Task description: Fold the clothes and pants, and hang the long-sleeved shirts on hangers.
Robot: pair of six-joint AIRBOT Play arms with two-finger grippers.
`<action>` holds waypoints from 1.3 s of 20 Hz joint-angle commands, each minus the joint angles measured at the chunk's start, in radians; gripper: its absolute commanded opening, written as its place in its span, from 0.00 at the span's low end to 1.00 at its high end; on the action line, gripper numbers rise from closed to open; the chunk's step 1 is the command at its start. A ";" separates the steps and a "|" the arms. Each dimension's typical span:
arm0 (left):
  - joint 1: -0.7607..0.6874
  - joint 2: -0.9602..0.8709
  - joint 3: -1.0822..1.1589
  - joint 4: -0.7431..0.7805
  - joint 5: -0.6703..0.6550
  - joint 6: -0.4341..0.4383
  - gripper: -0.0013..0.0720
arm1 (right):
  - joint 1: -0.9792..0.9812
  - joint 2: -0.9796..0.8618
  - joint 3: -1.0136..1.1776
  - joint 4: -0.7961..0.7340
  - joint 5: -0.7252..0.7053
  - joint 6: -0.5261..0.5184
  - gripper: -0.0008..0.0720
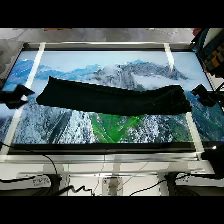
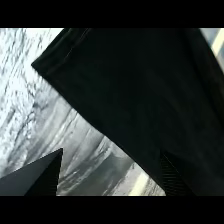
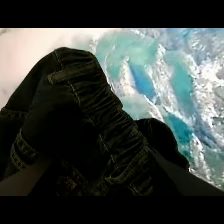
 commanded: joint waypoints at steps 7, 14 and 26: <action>-0.160 -0.191 -0.139 -0.101 0.389 -0.071 1.00 | -0.003 0.005 0.002 -0.003 0.092 -0.106 0.88; -0.179 -0.240 -0.137 -0.135 0.679 -0.090 0.97 | 0.120 0.015 0.089 0.010 0.081 -0.173 0.87; -0.272 -0.045 0.098 -0.017 0.580 0.241 0.04 | 0.577 -0.011 0.113 0.027 -0.254 -0.048 0.04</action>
